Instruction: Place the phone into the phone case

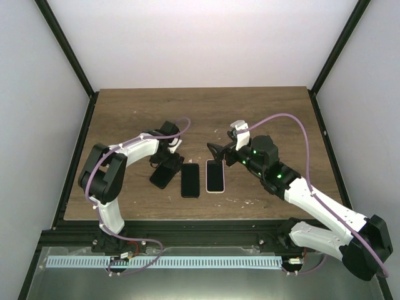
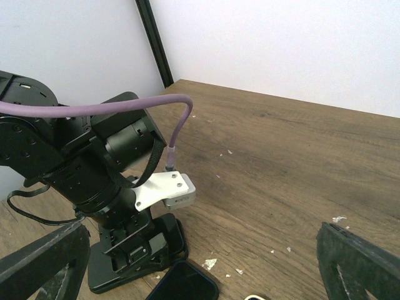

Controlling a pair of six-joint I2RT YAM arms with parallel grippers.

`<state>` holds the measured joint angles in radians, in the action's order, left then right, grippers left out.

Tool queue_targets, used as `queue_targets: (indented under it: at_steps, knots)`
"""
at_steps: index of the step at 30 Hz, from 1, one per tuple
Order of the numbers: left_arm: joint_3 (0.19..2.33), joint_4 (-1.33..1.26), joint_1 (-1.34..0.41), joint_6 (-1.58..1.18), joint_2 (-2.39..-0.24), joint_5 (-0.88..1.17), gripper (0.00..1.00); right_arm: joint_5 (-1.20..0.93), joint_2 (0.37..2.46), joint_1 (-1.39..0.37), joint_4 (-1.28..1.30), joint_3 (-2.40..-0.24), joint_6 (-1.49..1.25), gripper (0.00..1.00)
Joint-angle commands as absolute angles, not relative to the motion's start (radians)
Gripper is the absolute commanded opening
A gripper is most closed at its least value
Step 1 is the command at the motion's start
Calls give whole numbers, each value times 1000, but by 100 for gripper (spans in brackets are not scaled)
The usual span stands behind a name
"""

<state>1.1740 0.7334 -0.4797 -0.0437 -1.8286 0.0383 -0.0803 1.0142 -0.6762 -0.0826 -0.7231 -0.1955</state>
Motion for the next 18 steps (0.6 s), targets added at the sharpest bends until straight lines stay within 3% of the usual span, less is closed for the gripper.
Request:
queue_targets:
  at_steps: [1, 11, 18]
  knots:
    - [1147, 715, -497, -35, -1836, 69, 92, -63, 1004, -668, -86, -729, -182, 100]
    - [1149, 709, -520, -79, -1843, 55, 78, -59, 997, -666, -88, -725, -185, 100]
    - [1150, 736, -574, -157, -1883, -6, 88, -61, 994, -665, -86, -722, -186, 100]
